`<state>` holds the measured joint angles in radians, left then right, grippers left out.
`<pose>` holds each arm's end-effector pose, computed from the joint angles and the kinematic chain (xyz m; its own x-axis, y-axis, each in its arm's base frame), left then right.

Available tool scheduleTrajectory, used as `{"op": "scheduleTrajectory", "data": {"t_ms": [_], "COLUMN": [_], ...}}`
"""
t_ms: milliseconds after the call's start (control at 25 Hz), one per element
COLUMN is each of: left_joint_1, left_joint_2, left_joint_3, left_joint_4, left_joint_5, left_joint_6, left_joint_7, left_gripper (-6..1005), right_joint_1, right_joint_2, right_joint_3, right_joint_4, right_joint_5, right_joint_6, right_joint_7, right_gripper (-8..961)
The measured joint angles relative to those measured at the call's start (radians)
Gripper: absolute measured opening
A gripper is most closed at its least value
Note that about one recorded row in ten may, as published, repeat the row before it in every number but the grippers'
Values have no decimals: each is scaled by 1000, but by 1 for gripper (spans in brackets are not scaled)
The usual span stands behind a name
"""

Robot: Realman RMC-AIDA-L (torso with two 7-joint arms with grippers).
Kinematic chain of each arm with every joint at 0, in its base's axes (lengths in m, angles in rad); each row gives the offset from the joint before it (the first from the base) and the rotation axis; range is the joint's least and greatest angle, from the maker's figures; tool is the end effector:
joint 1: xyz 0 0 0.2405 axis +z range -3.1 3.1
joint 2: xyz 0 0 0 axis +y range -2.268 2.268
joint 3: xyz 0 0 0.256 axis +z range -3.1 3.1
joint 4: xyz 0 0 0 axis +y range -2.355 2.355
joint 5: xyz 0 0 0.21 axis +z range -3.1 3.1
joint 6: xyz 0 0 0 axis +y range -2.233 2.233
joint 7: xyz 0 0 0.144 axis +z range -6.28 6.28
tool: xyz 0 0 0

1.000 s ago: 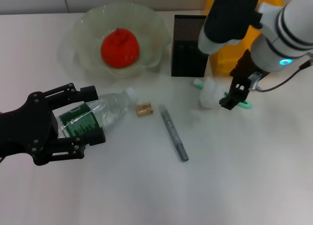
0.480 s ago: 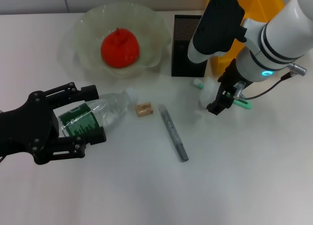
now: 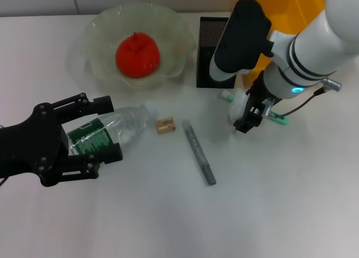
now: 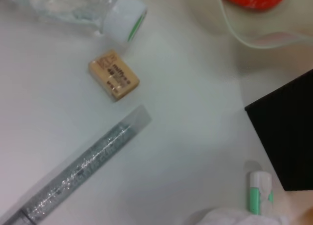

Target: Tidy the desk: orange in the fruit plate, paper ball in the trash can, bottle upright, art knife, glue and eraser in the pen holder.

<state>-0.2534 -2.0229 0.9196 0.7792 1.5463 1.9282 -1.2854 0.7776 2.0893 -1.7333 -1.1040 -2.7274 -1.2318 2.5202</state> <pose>-0.2605 0.2460 0.0460 0.6612 0.1595 0.7331 0.2669 -0.9632 -0.0312 0.1555 0.3821 -0.0702 0.8281 -0.3370 0.4480 -0.1122 -0.8826 -0.4565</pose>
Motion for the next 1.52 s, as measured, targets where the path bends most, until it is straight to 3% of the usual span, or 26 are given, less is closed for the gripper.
{"op": "scheduleTrajectory", "data": {"t_ms": [240, 440, 800, 1000, 1120, 1280, 1520], "left_joint_1": [0, 2, 1, 5, 6, 0, -1], "left_joint_2": [1, 2, 7, 10, 10, 12, 13], "left_joint_3": [-2, -2, -2, -2, -2, -5, -5], "left_joint_4": [-4, -11, -12, -12, -18, -49, -54], "left_joint_5": [0, 0, 10, 11, 11, 11, 11], "left_joint_6": [-2, -5, -5, -14, -18, -31, -36], "left_joint_7": [0, 7, 14, 17, 22, 27, 27], "left_gripper": [835, 833, 831, 829, 828, 827, 826], "right_joint_1": [4, -22, -153, -235, -256, -263, -234], "right_joint_2": [1, -1, -7, -7, -7, -9, -11], "right_joint_3": [-12, -6, 34, 229, 342, 440, 495], "right_joint_4": [-8, -101, -544, -700, -681, -543, -286], "right_joint_5": [0, -1, -185, -186, -166, -35, 134], "right_joint_6": [0, -63, -372, -369, -294, -129, 151], "right_joint_7": [1, 6, 131, 56, -18, -146, -304], "right_gripper": [616, 581, 546, 549, 552, 555, 559]}}
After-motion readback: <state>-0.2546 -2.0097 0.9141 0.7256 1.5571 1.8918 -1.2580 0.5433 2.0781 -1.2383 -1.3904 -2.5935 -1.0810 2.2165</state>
